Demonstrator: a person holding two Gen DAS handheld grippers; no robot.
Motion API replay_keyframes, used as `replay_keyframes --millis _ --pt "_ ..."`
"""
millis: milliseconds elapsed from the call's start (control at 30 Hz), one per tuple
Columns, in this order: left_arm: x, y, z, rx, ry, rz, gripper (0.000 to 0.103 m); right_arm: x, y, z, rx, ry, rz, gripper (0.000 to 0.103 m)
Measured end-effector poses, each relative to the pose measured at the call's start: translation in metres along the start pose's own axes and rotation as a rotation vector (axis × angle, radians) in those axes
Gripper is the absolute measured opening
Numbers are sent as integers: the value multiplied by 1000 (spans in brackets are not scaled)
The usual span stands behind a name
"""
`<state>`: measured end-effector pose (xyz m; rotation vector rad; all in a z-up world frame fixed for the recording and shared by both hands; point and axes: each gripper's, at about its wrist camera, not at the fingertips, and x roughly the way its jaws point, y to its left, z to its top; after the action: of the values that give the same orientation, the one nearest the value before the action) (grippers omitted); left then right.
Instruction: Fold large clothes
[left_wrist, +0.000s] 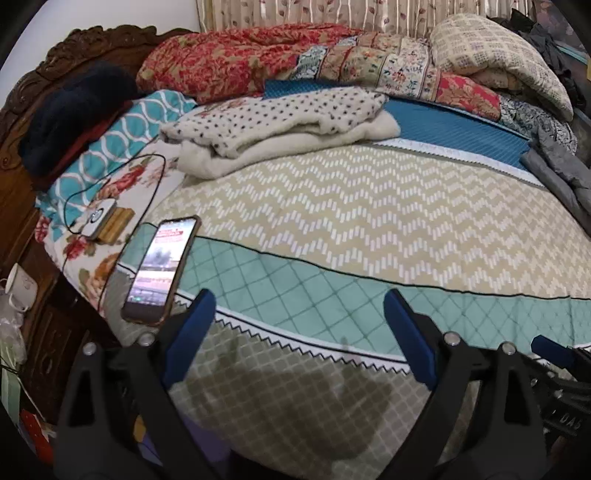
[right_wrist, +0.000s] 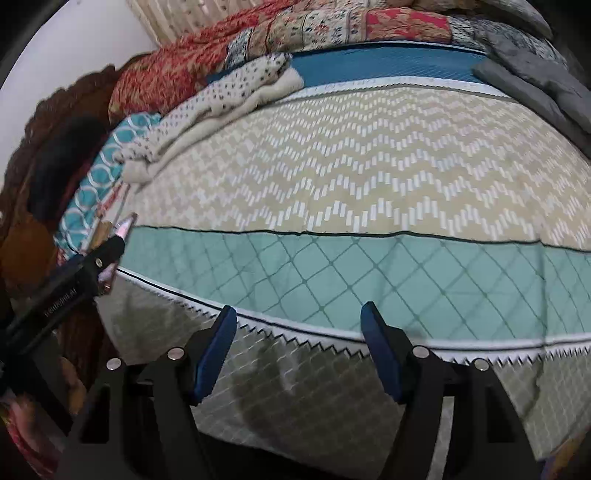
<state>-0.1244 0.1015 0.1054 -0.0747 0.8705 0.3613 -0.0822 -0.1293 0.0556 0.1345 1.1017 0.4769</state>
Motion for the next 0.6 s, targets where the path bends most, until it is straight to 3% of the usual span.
replay_keyframes --millis 600 --pt "-37 14 4 -22 -59 38 96 -57 22 1 19 -46 88 63"
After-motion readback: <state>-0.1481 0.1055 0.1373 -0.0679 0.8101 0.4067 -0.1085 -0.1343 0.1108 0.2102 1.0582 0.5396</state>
